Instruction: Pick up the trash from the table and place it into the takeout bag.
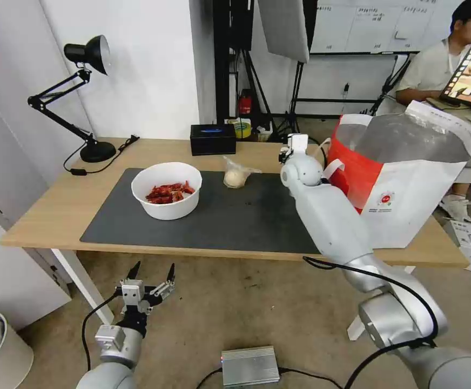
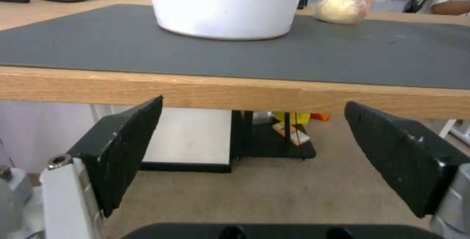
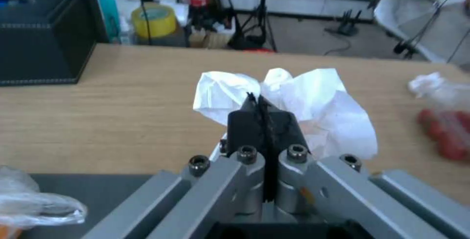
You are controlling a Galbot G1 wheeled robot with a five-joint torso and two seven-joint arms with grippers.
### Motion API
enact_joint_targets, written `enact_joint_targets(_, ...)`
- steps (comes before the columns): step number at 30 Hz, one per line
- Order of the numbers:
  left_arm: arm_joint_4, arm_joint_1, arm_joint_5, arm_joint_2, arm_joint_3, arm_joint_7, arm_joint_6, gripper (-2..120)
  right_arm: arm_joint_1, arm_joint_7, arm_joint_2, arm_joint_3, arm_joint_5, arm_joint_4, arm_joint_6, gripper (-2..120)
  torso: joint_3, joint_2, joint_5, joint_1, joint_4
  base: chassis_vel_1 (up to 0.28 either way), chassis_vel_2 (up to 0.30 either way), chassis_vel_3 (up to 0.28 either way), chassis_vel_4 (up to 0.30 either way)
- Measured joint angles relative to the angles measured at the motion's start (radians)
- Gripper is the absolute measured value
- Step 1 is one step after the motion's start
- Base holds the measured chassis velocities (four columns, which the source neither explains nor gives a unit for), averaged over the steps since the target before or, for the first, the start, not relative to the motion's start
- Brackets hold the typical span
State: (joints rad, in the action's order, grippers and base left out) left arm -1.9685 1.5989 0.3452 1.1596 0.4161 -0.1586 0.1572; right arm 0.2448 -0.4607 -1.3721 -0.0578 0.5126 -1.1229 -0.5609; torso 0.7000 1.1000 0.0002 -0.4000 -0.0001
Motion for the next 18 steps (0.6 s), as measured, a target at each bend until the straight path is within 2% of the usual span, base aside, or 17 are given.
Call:
enact_joint_targets(2, 0.000, 0.001, 0.000, 0.001, 0.000, 0.000, 0.000, 100, 0.025, -0.015, 0.033, 0.004, 0.001, -0.072, -0.010, 0, 0.000, 0.000, 0.0000, 0.000, 0.0000, 0.000, 0.000, 0.000, 0.000)
enact_joint_targets(6, -0.002, 0.001, -0.002, 0.003, 0.000, 0.000, 0.000, 100, 0.046, -0.020, 0.065, 0.006, 0.005, -0.134, -0.012, 0, 0.000, 0.000, 0.0000, 0.000, 0.0000, 0.000, 0.000, 0.000, 0.000)
enact_joint_targets(18, -0.007, 0.011, -0.006, 0.009, 0.008, -0.001, 0.000, 100, 0.075, -0.013, 0.126, -0.006, 0.091, -0.254, 0.017, 0, 0.000, 0.000, -0.0001, 0.000, 0.0001, 0.000, 0.000, 0.000, 0.000)
